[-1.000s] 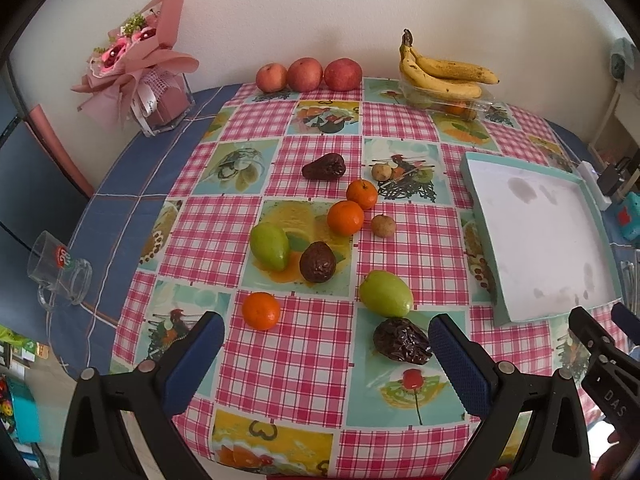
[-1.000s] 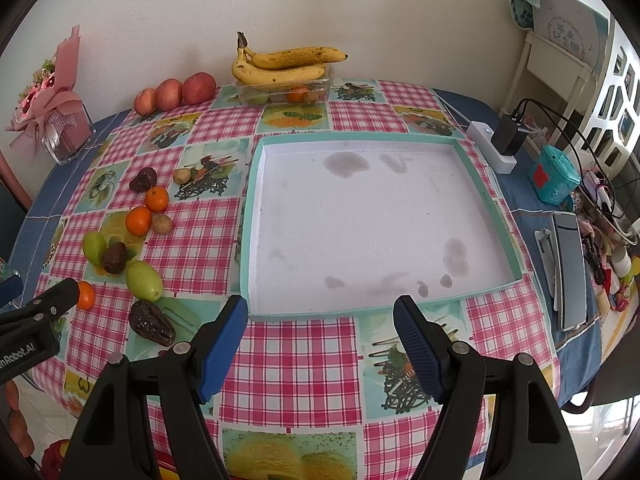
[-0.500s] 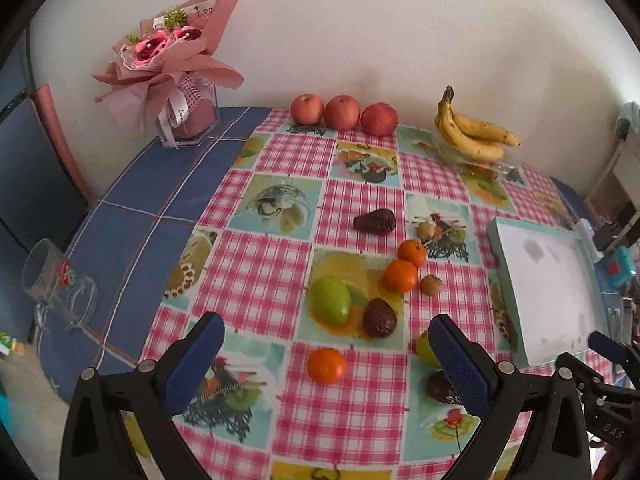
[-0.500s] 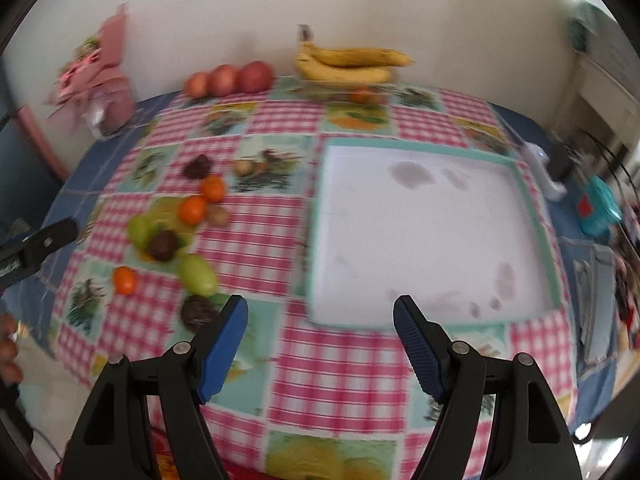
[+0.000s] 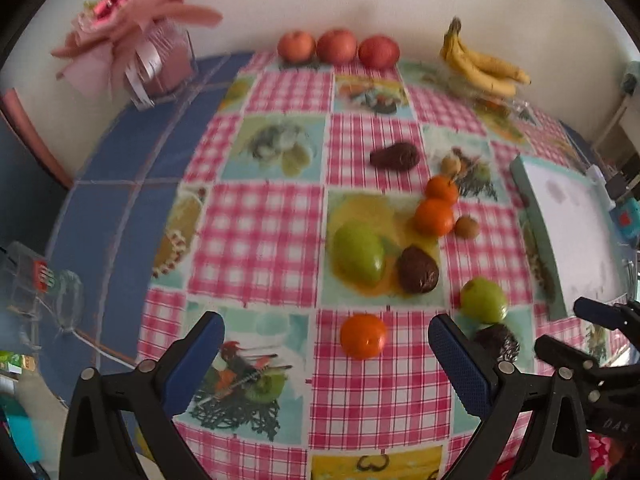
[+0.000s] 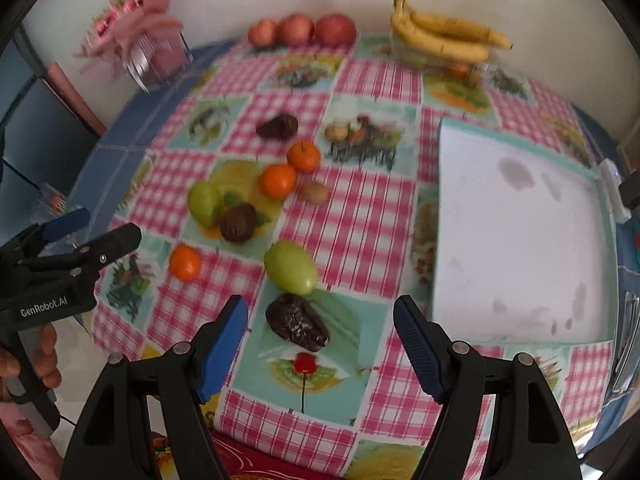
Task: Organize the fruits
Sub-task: 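Grasp the mandarin orange with the left tool while the right tool grasps a dark date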
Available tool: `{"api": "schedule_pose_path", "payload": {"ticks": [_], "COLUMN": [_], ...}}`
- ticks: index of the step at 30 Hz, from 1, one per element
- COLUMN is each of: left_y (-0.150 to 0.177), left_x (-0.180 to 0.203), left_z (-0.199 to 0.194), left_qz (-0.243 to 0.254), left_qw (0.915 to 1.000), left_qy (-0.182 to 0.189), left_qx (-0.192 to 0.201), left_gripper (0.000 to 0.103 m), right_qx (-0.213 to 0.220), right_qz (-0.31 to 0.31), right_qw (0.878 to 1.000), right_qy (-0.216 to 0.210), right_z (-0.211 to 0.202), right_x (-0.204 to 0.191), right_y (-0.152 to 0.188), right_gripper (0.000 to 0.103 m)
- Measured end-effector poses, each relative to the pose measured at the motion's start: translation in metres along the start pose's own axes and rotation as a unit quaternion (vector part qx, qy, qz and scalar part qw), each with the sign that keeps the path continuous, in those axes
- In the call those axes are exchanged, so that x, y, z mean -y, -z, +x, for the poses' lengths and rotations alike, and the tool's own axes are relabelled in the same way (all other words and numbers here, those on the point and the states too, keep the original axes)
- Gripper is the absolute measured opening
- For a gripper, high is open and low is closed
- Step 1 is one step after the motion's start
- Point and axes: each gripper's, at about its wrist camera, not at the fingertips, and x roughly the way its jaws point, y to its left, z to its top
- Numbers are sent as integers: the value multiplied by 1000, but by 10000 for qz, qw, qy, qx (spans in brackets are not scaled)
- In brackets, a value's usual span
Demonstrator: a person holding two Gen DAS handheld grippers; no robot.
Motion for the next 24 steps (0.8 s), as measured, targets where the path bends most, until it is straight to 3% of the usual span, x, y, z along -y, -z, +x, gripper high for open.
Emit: {"api": "schedule_pose_path", "payload": {"ticks": [2,4,9,14,22,24], "left_y": [4,5,11,11,7,6], "left_x": [-1,-3,-3,-2,13,17], "left_z": [14,26,47,58,63,64], "left_qz": [-16,-127,-223,-265,-128,-85], "left_qw": [9998,9994,9974,9955,9937,9939], "left_qy": [87,146,357,509,743,726], "left_qx": [-167,-291,-591,-748,-835,-832], "left_gripper": [100,90,77,65,37,38], "right_qx": [-169,-330,-533,-695,-921,-913], "right_qz": [-38,-50,-72,-178,-162,-156], "right_qw": [9998,9994,9985,9974,9956,9956], "right_qy": [-51,-62,-52,-54,-105,-145], "right_z": [9,20,40,53,72,73], "right_x": [-3,-5,-10,-16,-18,-17], "right_y": [3,4,5,3,1,0], "right_gripper": [76,76,76,65,51,50]}}
